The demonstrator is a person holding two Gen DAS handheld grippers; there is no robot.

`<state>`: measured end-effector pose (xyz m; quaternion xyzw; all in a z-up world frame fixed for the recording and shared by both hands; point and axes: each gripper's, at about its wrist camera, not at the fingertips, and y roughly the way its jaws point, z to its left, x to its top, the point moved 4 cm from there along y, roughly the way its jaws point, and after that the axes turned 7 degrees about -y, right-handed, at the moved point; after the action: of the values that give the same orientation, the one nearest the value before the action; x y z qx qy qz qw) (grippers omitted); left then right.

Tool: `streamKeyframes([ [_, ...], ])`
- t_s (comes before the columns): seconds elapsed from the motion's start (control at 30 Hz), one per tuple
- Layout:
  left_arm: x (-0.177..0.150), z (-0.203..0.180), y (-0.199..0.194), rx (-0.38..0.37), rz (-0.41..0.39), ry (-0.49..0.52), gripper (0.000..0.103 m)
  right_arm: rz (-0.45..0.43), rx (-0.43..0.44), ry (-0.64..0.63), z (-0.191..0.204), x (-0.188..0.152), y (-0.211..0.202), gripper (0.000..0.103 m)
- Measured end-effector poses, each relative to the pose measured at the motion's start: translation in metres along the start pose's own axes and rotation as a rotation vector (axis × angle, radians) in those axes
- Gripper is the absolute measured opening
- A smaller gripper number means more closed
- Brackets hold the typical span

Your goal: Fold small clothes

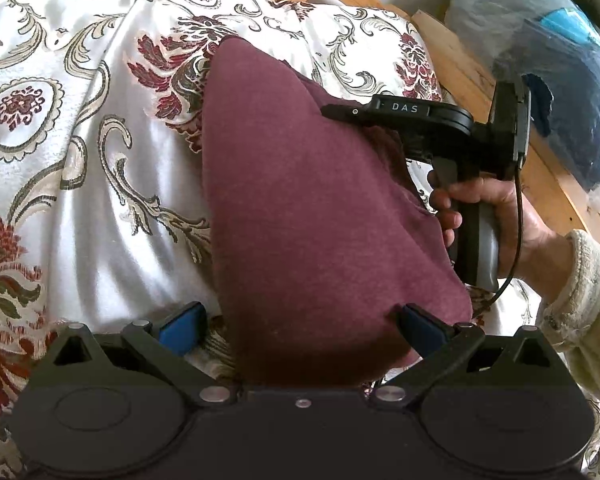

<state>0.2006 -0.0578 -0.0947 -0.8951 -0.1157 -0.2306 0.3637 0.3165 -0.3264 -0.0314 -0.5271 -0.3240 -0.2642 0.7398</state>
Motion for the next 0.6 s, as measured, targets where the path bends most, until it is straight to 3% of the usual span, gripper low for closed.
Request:
streamKeyframes([
  [0.4, 0.0006, -0.0011, -0.0001, 0.002, 0.005, -0.006, 0.102, -0.004, -0.013, 0.000, 0.0012, -0.0004, 0.0003, 0.040],
  [0.6, 0.0026, -0.0030, 0.0007, -0.037, 0.031, -0.020, 0.090, -0.013, -0.015, -0.004, 0.0039, -0.0015, -0.0018, 0.035],
])
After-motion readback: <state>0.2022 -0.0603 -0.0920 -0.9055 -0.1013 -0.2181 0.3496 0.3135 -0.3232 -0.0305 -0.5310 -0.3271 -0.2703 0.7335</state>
